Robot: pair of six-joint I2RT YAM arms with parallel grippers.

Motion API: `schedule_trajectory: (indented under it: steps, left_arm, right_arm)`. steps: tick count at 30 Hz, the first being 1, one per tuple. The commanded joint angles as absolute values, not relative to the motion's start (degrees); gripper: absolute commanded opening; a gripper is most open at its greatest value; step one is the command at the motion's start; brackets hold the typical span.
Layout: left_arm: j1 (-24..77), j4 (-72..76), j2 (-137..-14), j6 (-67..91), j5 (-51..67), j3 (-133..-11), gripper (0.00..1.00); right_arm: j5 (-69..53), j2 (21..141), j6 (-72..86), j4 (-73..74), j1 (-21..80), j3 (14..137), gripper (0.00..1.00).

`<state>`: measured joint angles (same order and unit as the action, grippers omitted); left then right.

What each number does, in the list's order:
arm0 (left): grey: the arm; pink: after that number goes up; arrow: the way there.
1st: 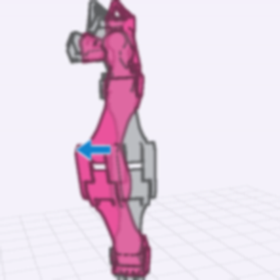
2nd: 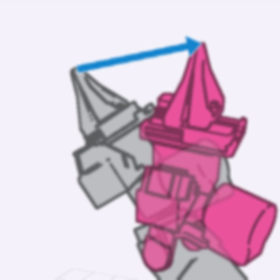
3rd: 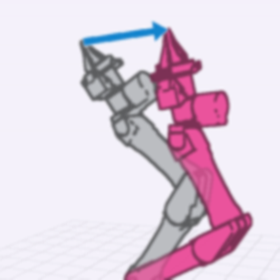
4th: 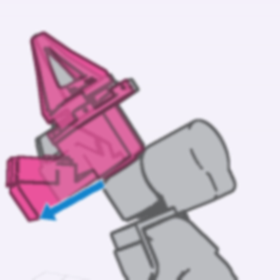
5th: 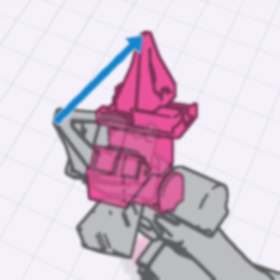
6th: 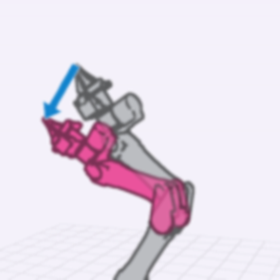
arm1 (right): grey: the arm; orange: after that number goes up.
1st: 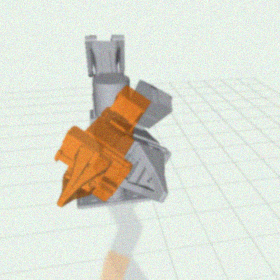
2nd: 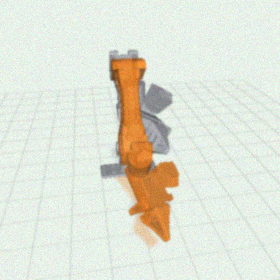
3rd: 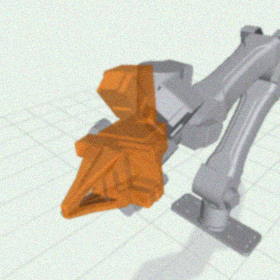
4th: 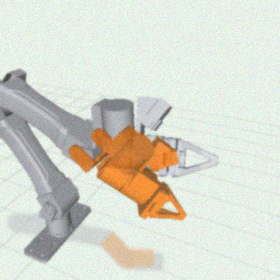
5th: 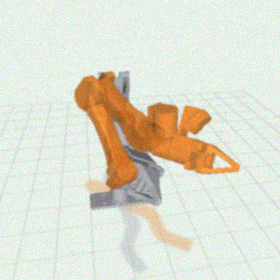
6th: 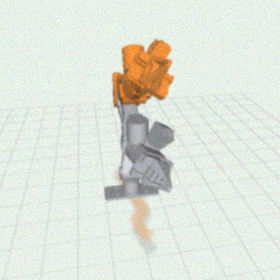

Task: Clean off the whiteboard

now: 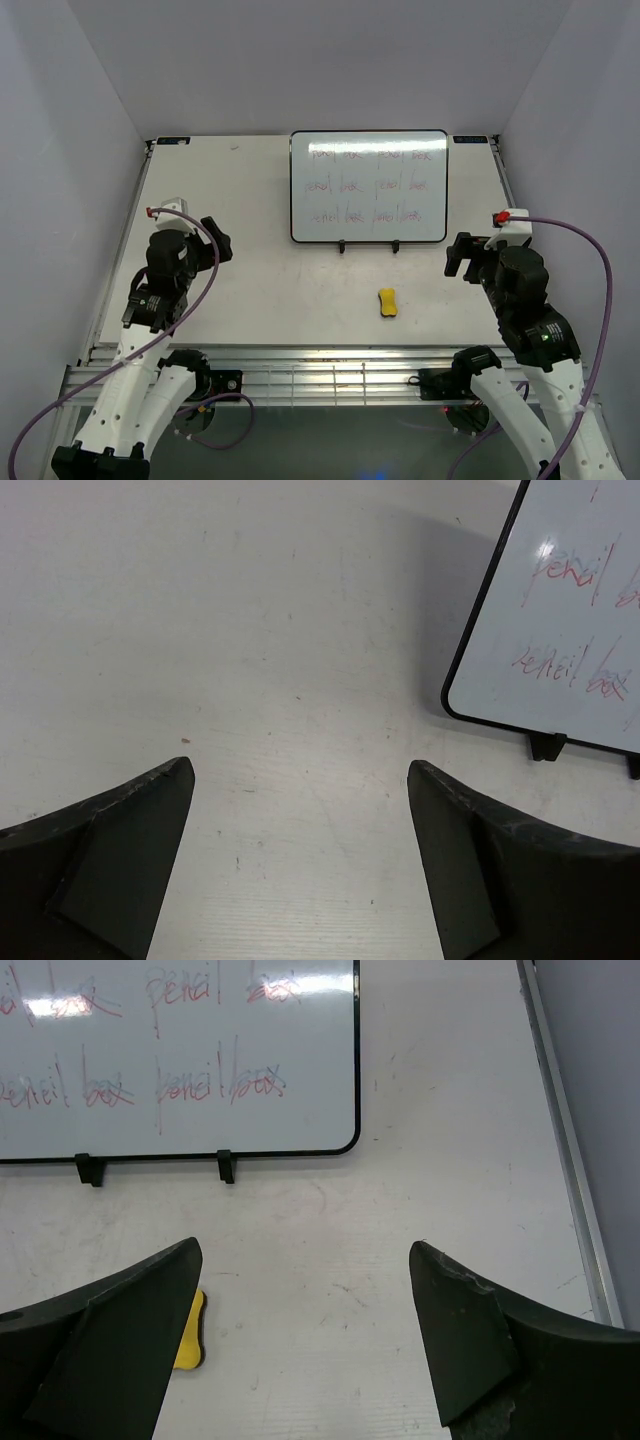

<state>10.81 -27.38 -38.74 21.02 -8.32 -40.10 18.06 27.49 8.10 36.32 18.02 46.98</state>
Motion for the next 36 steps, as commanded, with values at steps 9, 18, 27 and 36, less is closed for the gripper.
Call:
schedule_trajectory:
  steps: [9, 18, 27, 36]
  left_arm:
    - [10.99, -17.53, -44.55, 28.03, -2.57, -41.49, 0.98]
    - [1.77, 10.5, -70.46, 34.36, 22.62, -43.15, 0.98]
    - [0.79, 27.06, -109.55, 34.1, 54.38, -71.04, 0.98]
    - [4.48, 32.34, -130.06, 38.92, 71.27, -95.34, 0.98]
  right_arm:
    - [16.79, 25.58, 13.35, 29.62, 17.93, 44.03, 0.9]
    - [-2.87, 23.73, 10.55, 27.59, 17.93, 42.63, 0.9]
    - [-9.48, 24.43, 8.88, 33.13, 17.93, 44.21, 0.9]
    - [-15.37, 26.28, 6.6, 35.5, 17.93, 46.31, 0.96]
